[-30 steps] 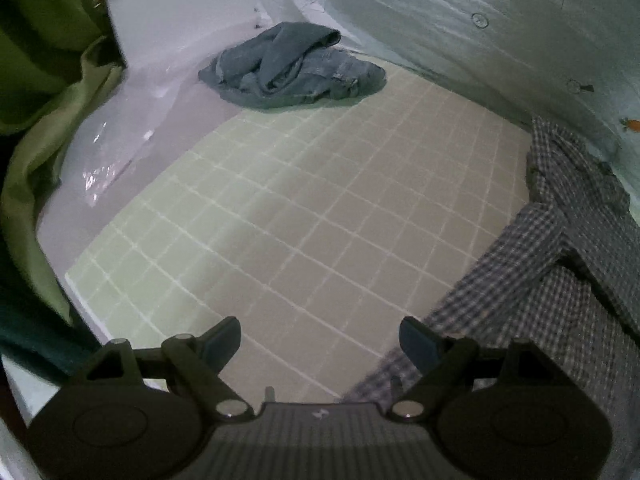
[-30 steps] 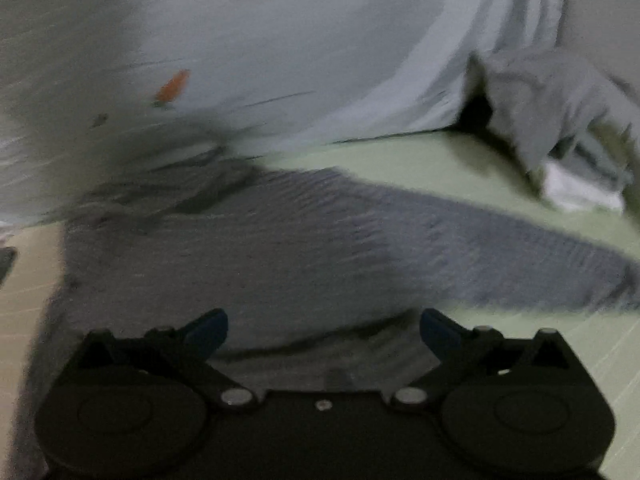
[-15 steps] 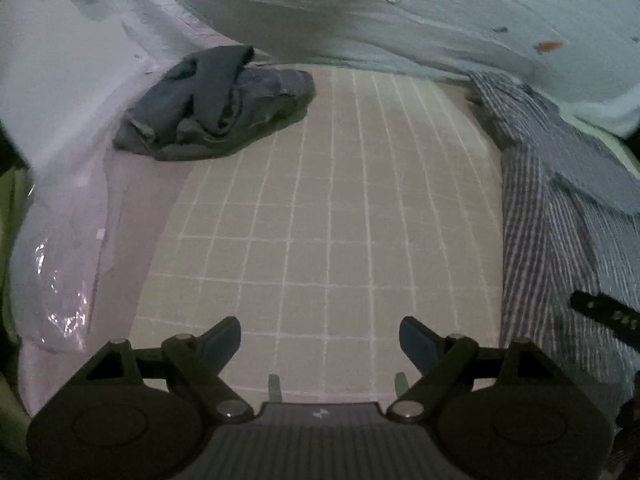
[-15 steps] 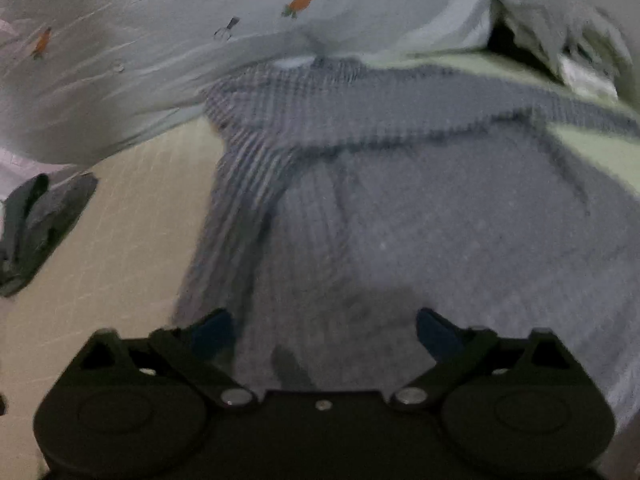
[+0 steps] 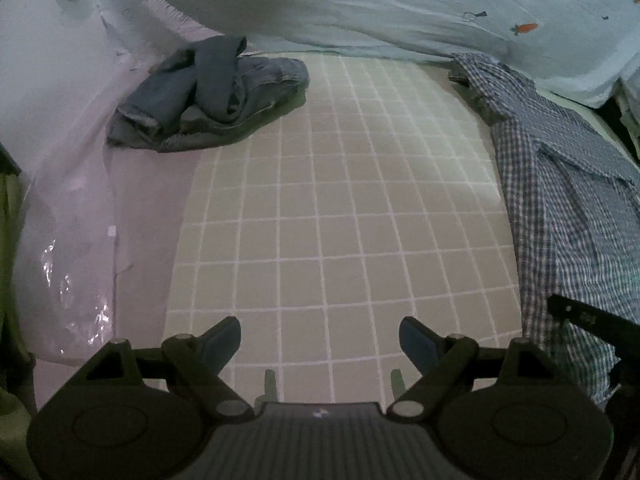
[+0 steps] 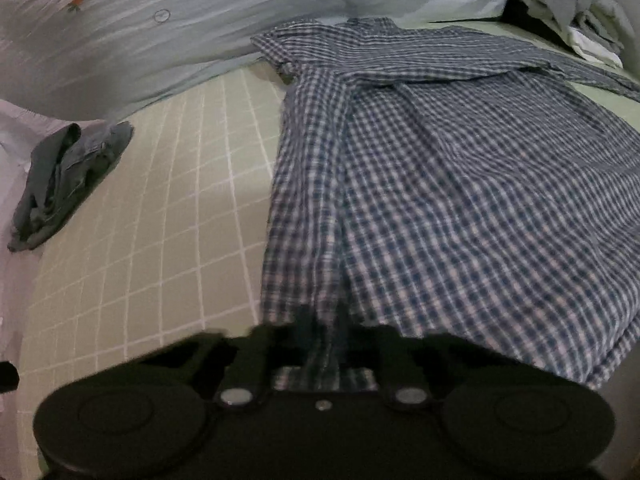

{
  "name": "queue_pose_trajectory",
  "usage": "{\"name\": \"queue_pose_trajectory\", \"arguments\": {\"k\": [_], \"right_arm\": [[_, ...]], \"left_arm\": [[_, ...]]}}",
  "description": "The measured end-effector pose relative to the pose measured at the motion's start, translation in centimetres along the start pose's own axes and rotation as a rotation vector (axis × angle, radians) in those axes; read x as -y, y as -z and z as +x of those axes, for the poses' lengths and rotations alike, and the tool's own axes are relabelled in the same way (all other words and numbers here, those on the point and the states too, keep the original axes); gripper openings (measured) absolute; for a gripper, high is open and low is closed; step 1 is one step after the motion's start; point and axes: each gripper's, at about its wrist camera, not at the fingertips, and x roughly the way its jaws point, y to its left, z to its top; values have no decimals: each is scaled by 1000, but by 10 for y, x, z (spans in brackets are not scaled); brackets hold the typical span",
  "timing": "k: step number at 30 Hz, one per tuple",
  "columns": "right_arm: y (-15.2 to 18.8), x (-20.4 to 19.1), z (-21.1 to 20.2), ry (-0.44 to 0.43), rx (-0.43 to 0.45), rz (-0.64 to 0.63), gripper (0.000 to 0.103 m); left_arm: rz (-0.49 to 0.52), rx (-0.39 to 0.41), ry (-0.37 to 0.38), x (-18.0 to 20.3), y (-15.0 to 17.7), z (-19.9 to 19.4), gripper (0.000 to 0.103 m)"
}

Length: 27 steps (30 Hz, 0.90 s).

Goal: Fold clothes

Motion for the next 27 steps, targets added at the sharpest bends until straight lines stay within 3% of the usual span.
{"name": "queue_pose_trajectory", "arguments": {"k": [6, 12, 15, 20, 23, 27], "right_arm": [[-23, 12, -33, -7, 71, -75, 3], [-52, 61, -45, 152, 127, -144, 3], [-61, 86, -28, 223, 105, -146, 3], [-59, 107, 9, 229, 15, -59, 9], [-57, 111, 19, 236, -27, -34, 24], [-61, 124, 5, 223, -2, -5, 41]], "left_arm": [[-48, 10, 14, -7, -3, 1, 87], [-86, 17, 6, -6, -10, 3, 87], [-90, 25, -11, -4, -13, 2, 87], [-88, 15, -33, 4, -17, 3, 87], [-76, 11, -29, 15, -22, 7, 87], [-43, 28, -13, 42, -36, 9, 87]]}}
